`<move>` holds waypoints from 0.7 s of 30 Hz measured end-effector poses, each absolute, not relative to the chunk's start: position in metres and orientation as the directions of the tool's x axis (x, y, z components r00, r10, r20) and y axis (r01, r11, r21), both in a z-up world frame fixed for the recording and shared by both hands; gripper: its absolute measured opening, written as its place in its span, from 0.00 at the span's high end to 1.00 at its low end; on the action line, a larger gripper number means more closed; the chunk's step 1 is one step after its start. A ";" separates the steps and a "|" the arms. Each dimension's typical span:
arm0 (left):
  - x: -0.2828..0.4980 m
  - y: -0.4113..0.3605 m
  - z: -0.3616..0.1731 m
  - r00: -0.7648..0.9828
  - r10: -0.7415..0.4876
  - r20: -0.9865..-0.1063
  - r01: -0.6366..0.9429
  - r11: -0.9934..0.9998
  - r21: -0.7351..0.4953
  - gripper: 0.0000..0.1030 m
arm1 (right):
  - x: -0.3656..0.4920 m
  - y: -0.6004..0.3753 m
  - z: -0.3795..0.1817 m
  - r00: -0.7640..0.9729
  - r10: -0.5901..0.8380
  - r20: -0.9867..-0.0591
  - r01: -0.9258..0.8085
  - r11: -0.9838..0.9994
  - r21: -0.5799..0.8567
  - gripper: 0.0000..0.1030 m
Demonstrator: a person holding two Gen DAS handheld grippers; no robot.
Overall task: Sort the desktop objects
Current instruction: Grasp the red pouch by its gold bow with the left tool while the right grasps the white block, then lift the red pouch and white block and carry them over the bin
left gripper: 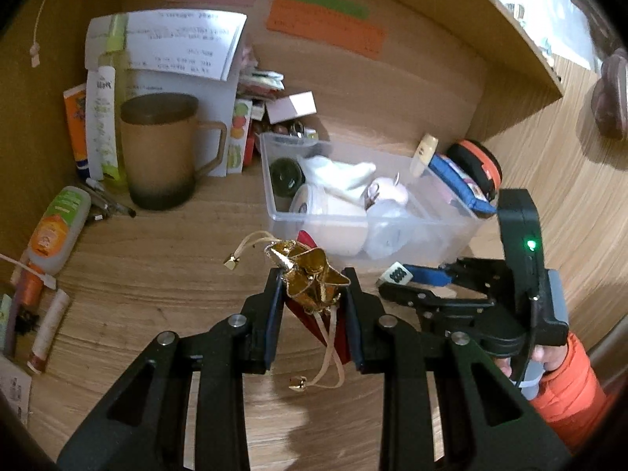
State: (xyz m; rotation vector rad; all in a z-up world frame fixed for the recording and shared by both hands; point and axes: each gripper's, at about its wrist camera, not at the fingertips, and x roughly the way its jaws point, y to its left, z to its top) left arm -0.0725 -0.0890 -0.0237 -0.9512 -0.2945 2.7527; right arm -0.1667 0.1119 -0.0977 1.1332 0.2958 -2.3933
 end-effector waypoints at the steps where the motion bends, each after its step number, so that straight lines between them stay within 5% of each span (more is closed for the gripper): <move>1: -0.072 -0.089 -0.022 -0.772 0.264 -0.579 -0.135 -0.957 -0.256 0.72 | -0.164 0.114 -0.095 -0.552 -0.331 -0.765 0.502 -0.865 0.012 0.70; 21: -0.074 -0.071 0.025 -0.828 0.261 -0.497 -0.174 -0.961 -0.214 0.72 | -0.128 0.165 -0.014 -0.681 -0.401 -0.612 0.467 -0.882 0.059 0.70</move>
